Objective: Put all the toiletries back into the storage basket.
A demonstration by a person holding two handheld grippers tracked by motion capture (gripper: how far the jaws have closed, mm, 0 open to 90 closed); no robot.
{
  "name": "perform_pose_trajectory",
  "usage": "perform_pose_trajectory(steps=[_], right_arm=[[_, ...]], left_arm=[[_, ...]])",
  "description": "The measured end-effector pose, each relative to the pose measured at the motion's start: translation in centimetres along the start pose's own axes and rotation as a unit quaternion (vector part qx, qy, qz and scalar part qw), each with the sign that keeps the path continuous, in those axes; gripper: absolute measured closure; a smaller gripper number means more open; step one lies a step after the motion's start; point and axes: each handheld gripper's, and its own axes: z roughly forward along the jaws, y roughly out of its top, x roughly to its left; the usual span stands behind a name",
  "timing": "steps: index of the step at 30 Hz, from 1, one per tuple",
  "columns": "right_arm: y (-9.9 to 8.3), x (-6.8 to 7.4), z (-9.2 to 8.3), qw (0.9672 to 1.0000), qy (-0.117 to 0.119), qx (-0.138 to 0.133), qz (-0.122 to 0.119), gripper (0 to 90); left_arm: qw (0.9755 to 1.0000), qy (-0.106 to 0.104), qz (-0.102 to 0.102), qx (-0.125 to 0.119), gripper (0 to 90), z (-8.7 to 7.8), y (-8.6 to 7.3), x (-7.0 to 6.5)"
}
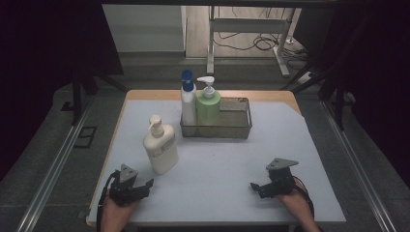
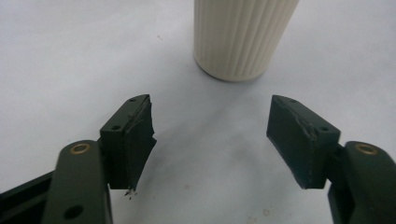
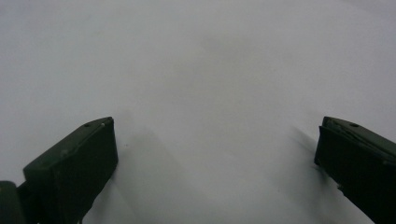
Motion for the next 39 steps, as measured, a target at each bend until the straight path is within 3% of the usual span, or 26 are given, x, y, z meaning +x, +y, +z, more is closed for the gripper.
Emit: perform_pose_trajectory(steps=[11, 14, 22, 32, 39], right_arm=[[-0.1, 0.0, 0.0, 1.0000, -0.001, -0.003, -0.001, 0.0], [-0.1, 0.0, 0.0, 1.0000, -0.001, -0.004, -0.001, 0.0], [-0.1, 0.0, 0.0, 1.0000, -0.001, -0.001, -0.001, 0.0], [0.0, 0.0, 0.0, 1.0000, -0.001, 0.000, 0.000, 0.0], [0.0, 0.0, 0.0, 1.0000, -0.001, -0.001, -0.001, 0.0]], left_arm=[[0.9999, -0.013, -0.007, 0.008, 45.7, 0.1, 0.9, 1.2], [0.9998, -0.011, 0.001, 0.014, 51.9, 0.3, 1.3, 1.9], [0.9997, -0.024, -0.009, 0.006, 68.3, 0.9, 2.6, 3.9], [0.9982, -0.059, -0.006, 0.013, 85.5, 3.3, 4.7, 4.2], [0.9970, -0.073, -0.004, 0.024, 87.8, 5.2, 5.3, 4.2]])
